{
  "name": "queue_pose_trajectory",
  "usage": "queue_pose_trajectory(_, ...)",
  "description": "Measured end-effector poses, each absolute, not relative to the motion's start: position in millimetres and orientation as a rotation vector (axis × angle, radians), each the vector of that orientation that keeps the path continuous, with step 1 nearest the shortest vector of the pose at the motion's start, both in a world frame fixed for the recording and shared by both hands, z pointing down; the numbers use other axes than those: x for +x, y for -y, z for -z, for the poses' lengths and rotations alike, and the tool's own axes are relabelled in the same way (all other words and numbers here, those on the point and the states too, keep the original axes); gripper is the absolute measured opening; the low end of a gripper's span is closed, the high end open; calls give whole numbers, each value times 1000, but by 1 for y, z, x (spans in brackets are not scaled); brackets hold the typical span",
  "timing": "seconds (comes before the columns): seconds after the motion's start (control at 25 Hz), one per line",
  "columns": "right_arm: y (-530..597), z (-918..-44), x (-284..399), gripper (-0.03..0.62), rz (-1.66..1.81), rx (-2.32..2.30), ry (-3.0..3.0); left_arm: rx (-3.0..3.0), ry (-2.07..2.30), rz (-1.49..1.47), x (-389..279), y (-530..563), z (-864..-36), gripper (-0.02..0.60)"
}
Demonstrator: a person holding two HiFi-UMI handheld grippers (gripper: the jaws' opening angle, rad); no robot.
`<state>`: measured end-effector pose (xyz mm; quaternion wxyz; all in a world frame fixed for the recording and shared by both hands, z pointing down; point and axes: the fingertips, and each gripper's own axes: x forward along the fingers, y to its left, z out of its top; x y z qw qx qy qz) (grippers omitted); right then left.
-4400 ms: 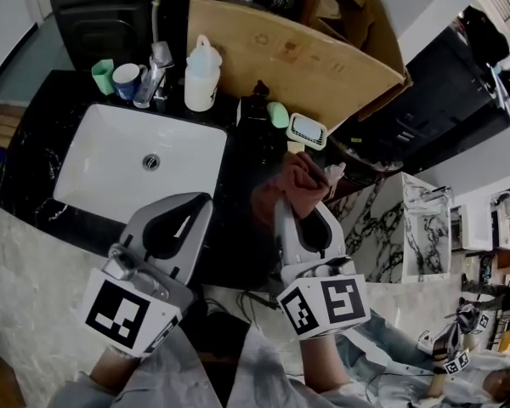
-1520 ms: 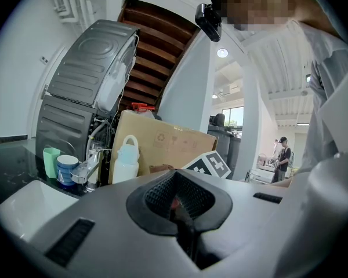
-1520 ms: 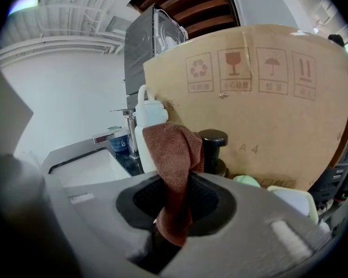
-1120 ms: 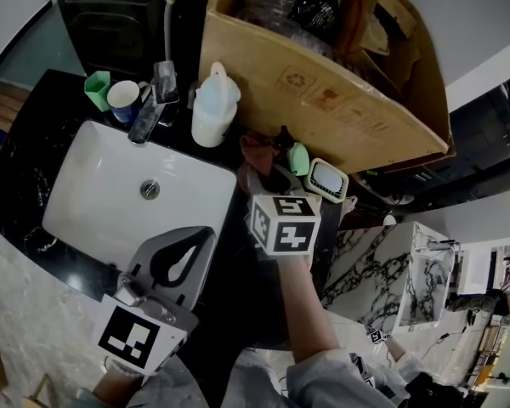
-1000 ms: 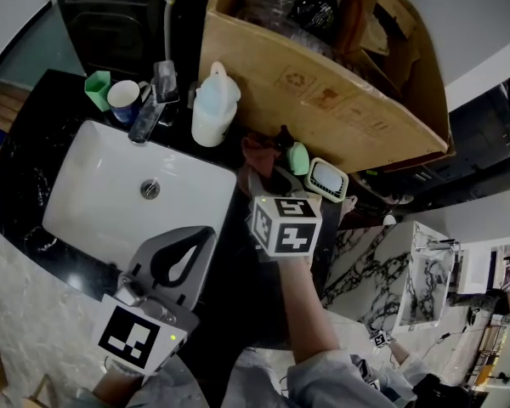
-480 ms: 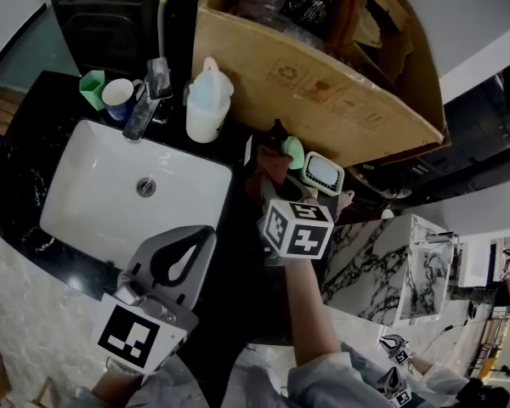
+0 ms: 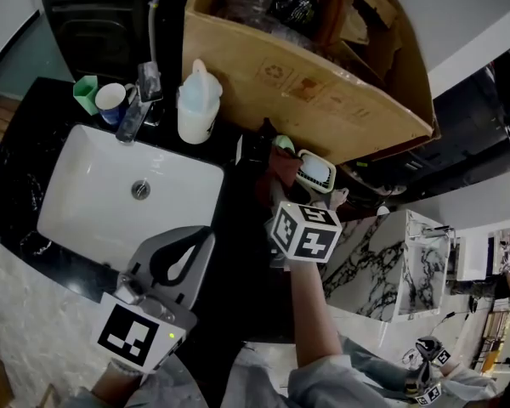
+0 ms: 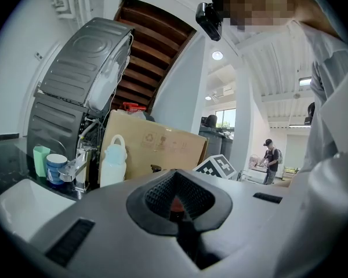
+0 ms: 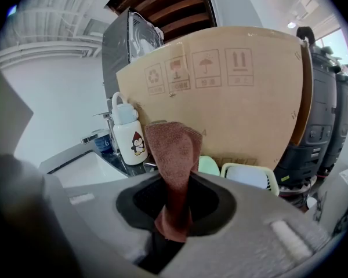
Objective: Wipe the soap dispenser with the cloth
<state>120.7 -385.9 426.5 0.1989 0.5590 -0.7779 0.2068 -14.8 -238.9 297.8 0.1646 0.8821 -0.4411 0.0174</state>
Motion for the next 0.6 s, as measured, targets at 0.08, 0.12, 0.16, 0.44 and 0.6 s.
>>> queue_pose_trajectory(0.08, 385, -417, 123, 75, -557, 1572, 2186, 2518, 1253, -49, -13, 238, -297, 3)
queue_pose_trajectory(0.12, 384, -412, 124, 75, -544, 1576, 2193, 2520, 1249, -48, -13, 238, -296, 3)
queue_pose_trajectory(0.16, 384, -406, 125, 75, -530, 1580, 2200, 2522, 1246, -46, -12, 238, -295, 3)
queue_pose_trajectory(0.44, 392, -367, 121, 75, -413, 1593, 2255, 2543, 1237, -32, -5, 236, -288, 3)
queue_pose_trajectory(0.6, 398, -350, 114, 75, -345, 1574, 2284, 2542, 1248, -25, -7, 236, -286, 3)
